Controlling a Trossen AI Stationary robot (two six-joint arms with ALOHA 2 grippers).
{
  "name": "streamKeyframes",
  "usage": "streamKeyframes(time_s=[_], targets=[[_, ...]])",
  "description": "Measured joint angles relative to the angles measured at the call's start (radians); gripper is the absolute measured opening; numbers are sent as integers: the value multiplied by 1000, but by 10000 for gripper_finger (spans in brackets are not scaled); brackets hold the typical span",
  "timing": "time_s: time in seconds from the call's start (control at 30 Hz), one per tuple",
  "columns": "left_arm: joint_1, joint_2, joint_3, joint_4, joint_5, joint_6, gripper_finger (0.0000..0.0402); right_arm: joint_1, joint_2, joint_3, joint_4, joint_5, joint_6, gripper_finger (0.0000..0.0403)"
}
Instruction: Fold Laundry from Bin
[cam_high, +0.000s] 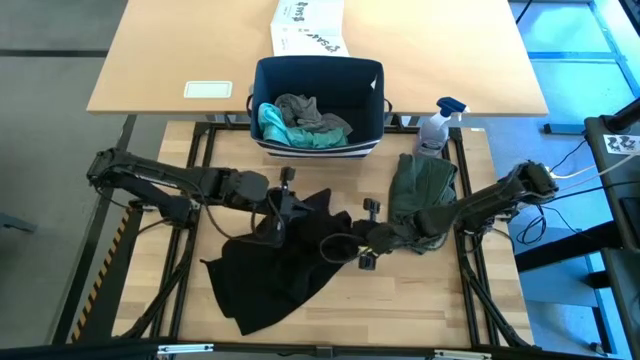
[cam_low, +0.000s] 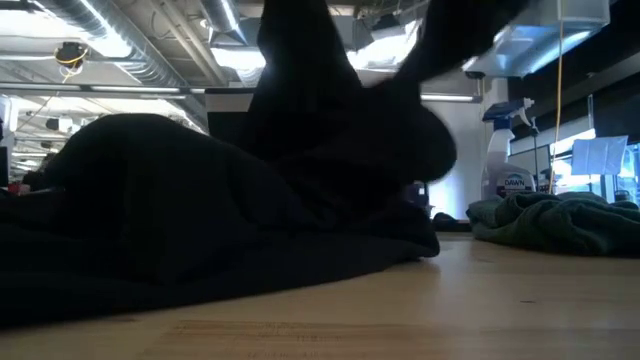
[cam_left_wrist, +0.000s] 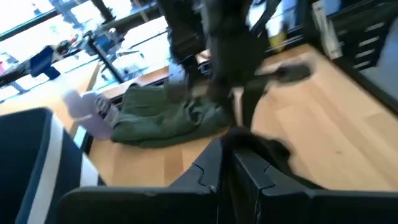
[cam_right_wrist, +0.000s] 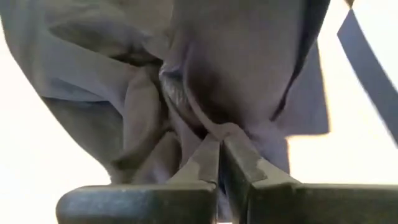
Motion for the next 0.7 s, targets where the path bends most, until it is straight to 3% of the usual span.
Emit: streamKeyframes(time_s=[0.13,0.4,0.57,0.7], targets=[[21,24,-1,67,-85,26,13,24,-56,146,-148,43,-29,11],[65,7,-1,430,-94,165,13,39,-99,490,-429,58,-57,3],[110,11,-1,606,-23,189,13,36,-99,720,-579,68,-57,11],[153,17,-1,606,15,189,13,37,-99,872,-617,59,-58,11]])
